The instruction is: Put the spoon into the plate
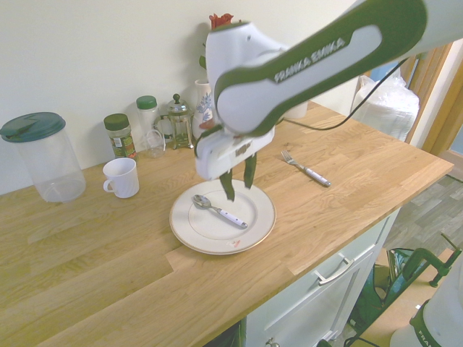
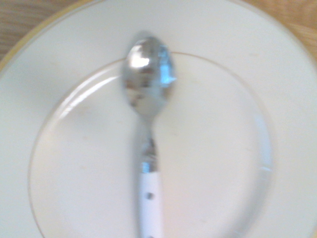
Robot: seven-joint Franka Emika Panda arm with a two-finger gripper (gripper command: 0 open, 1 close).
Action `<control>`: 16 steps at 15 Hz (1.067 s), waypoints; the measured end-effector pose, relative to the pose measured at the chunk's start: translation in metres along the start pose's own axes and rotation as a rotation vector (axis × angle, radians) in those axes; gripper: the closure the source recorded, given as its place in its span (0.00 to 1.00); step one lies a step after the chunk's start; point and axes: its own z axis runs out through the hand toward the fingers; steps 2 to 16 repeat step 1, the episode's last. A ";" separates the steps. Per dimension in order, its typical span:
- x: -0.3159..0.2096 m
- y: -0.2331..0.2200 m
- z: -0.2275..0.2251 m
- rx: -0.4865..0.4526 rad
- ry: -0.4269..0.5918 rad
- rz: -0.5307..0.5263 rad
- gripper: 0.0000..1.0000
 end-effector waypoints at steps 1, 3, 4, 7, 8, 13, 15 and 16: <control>0.020 0.024 -0.019 -0.004 -0.012 0.055 0.00; 0.020 0.024 -0.019 -0.004 -0.012 0.055 0.00; 0.020 0.024 -0.019 -0.004 -0.012 0.055 0.00; 0.020 0.024 -0.019 -0.004 -0.012 0.055 0.00; 0.020 0.024 -0.019 -0.004 -0.012 0.055 0.00; 0.020 0.024 -0.019 -0.004 -0.012 0.055 0.00; 0.020 0.024 -0.019 -0.004 -0.012 0.055 0.00; 0.020 0.024 -0.019 -0.004 -0.012 0.055 0.00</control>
